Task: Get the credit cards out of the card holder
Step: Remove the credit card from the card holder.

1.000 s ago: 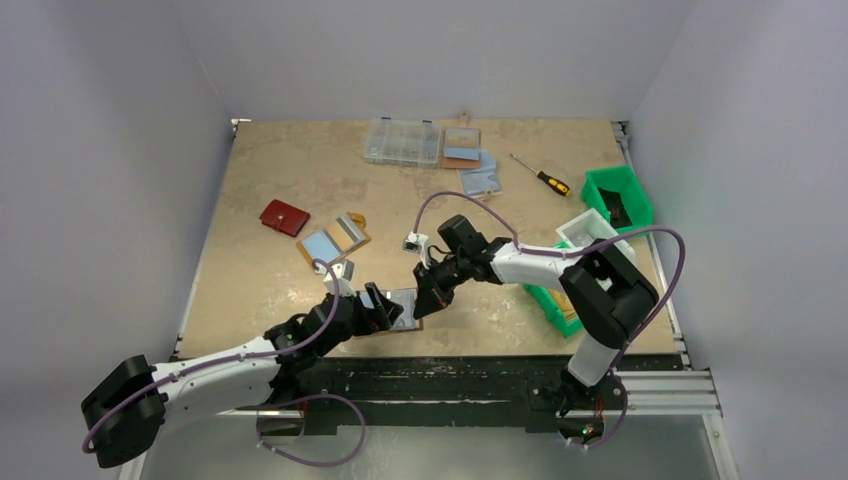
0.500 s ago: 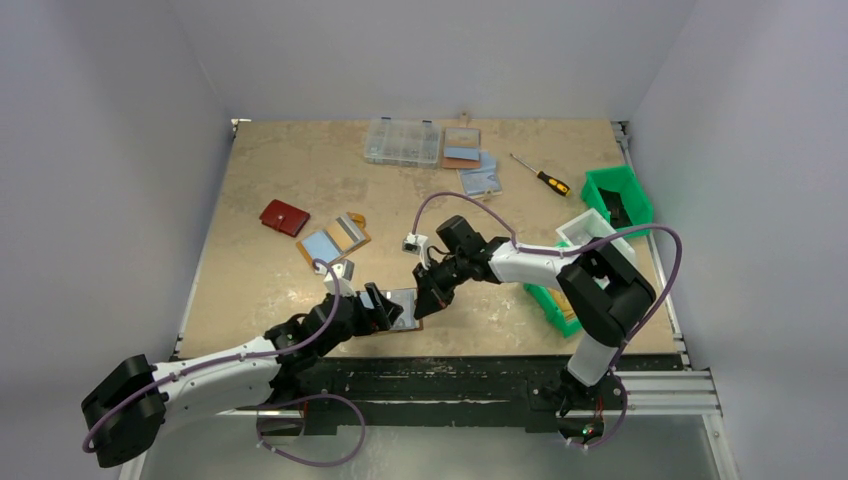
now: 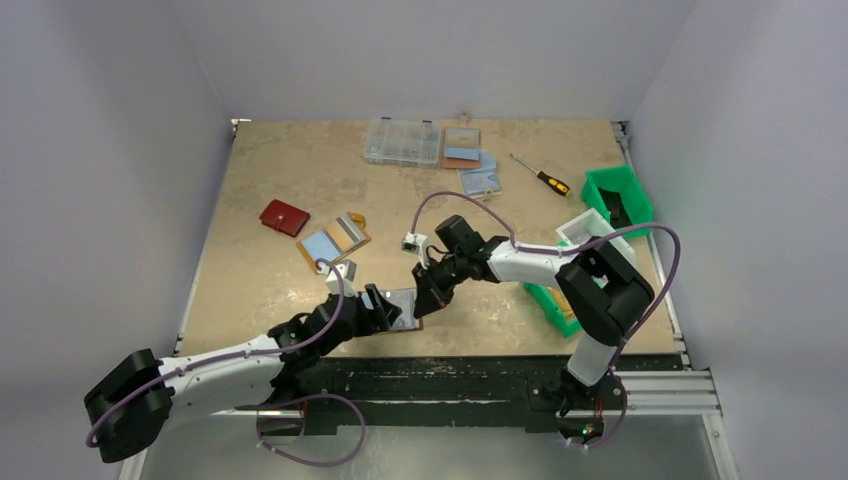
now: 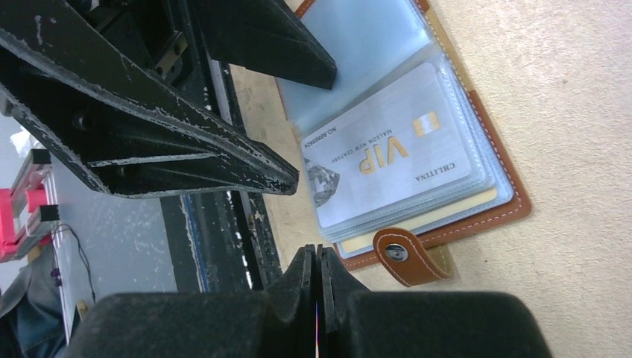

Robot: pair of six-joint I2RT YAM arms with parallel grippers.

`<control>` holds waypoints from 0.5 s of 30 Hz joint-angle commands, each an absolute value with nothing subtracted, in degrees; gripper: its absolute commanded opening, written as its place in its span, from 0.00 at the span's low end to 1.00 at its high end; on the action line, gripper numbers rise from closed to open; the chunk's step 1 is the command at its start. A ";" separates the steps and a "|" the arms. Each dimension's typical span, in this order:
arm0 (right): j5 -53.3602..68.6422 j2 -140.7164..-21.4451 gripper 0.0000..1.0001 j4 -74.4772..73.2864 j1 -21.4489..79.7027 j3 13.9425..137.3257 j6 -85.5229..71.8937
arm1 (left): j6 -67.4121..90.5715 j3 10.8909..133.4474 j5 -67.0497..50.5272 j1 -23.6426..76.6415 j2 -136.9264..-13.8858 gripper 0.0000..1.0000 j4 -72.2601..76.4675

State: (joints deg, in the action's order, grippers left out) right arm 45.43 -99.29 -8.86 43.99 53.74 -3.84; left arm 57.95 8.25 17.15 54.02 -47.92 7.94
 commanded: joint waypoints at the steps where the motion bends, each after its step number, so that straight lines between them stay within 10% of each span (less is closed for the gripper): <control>1: 43.56 -100.82 0.04 -9.01 44.42 56.62 -3.50 | 57.70 10.17 17.11 53.79 -49.55 0.70 10.68; 15: 39.78 -104.10 0.02 -10.84 44.38 60.56 -5.80 | 57.32 9.76 16.59 53.79 -51.74 0.58 13.77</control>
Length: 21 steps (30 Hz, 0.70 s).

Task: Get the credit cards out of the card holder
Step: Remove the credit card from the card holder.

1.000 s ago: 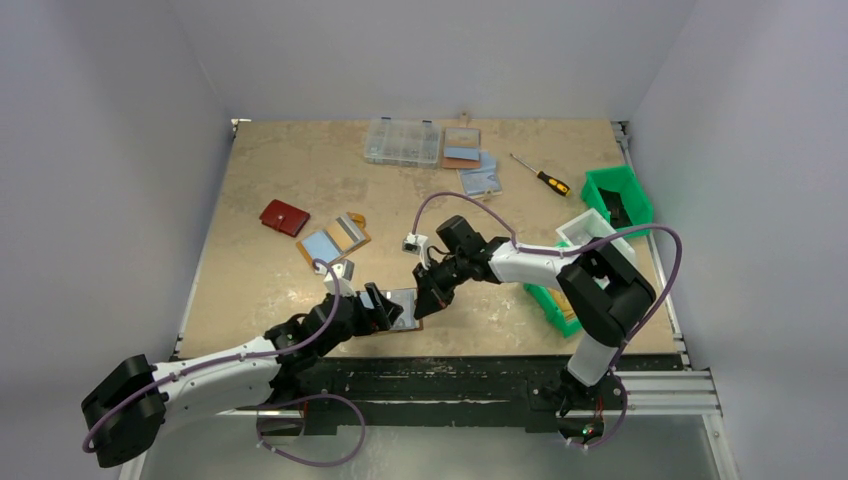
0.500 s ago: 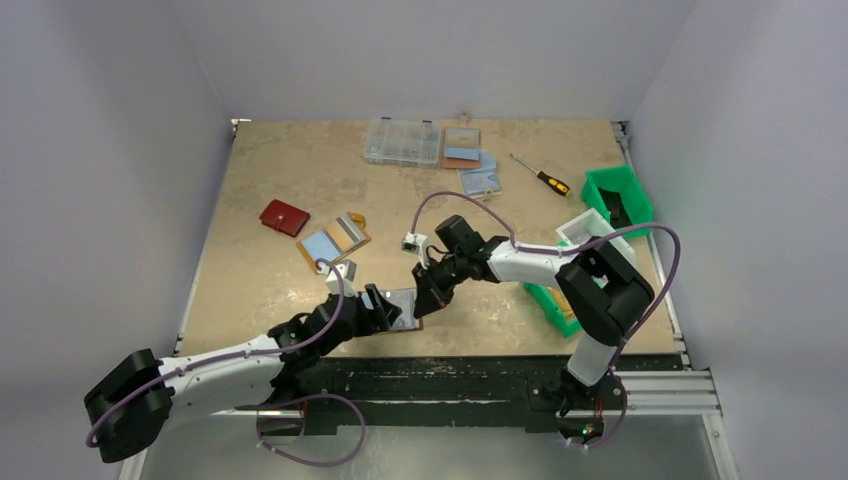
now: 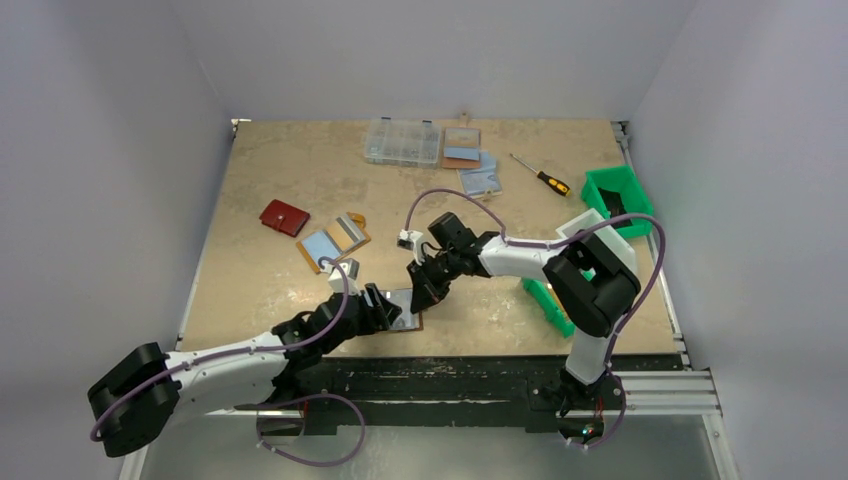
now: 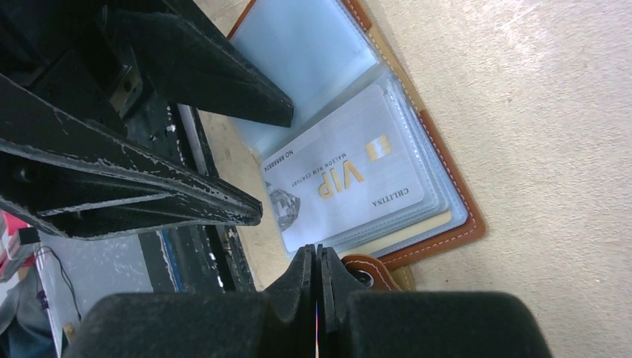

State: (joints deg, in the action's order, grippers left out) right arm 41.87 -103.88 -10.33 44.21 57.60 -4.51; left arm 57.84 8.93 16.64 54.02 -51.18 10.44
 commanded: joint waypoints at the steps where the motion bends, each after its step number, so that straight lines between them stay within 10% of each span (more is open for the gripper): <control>1: 39.92 -104.53 0.02 -11.05 44.38 60.82 -5.94 | 57.33 9.76 16.69 53.79 -51.93 0.58 13.72; 21: 33.03 -110.58 0.01 -13.06 44.21 62.29 -8.24 | 59.34 5.72 17.84 52.54 -51.34 0.46 16.33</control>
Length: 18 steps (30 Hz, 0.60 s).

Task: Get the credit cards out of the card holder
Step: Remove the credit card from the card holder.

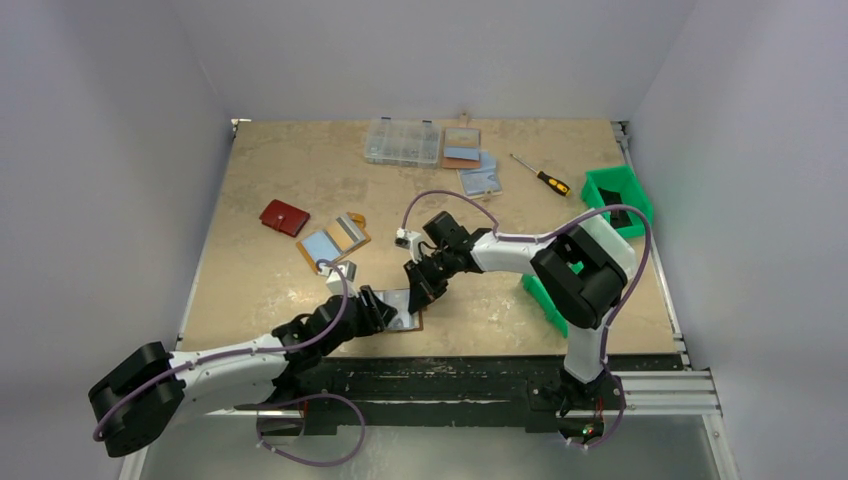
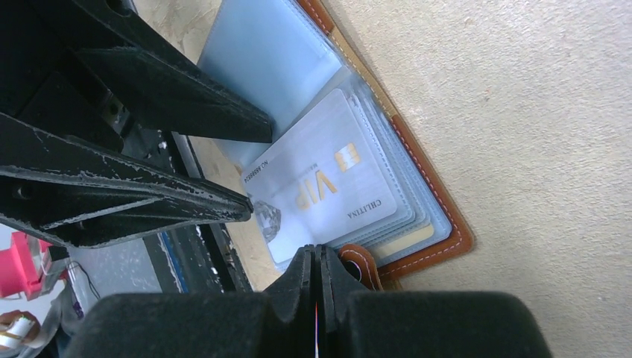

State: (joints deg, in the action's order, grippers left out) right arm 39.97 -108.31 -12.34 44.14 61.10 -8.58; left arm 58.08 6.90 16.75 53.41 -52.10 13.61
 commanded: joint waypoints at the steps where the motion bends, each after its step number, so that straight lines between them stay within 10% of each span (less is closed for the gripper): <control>1: 32.83 -110.75 0.01 -13.13 44.21 62.38 -8.25 | 59.47 5.47 17.84 52.29 -51.25 0.46 16.39; 18: 33.19 -113.11 0.00 -14.62 44.21 63.60 -8.19 | 61.85 0.09 6.93 46.59 -57.51 0.35 33.38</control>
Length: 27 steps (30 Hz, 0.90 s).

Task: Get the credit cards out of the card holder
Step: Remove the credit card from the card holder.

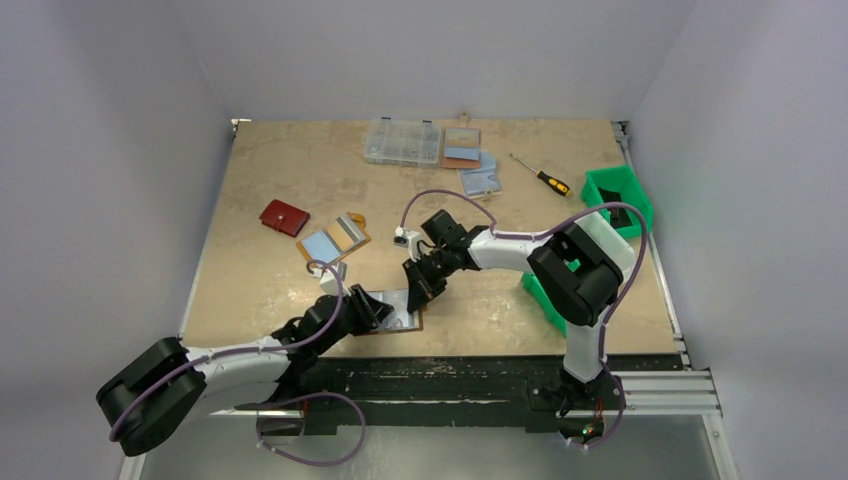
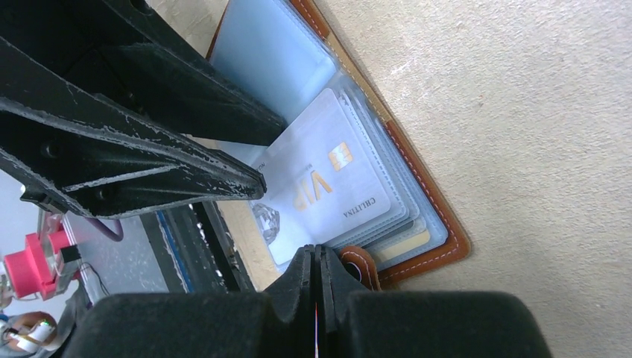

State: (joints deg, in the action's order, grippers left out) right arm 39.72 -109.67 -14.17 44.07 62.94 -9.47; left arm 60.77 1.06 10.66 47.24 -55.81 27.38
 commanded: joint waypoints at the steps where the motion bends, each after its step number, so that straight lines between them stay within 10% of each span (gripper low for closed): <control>1: 33.37 -113.36 0.00 -14.71 44.21 63.71 -8.18 | 62.00 -1.01 6.29 46.49 -57.95 0.34 34.70; 8: 36.09 -113.23 0.00 -14.60 44.19 63.75 -8.30 | 62.64 -2.15 3.60 46.16 -60.91 0.27 40.58; 15: 34.93 -113.63 0.00 -14.89 44.20 63.87 -8.46 | 63.63 -3.63 1.41 46.11 -60.47 0.00 46.13; 27: 30.63 -112.92 0.00 -17.25 42.22 65.07 -6.04 | 59.52 -4.87 0.52 45.96 -43.41 0.00 35.12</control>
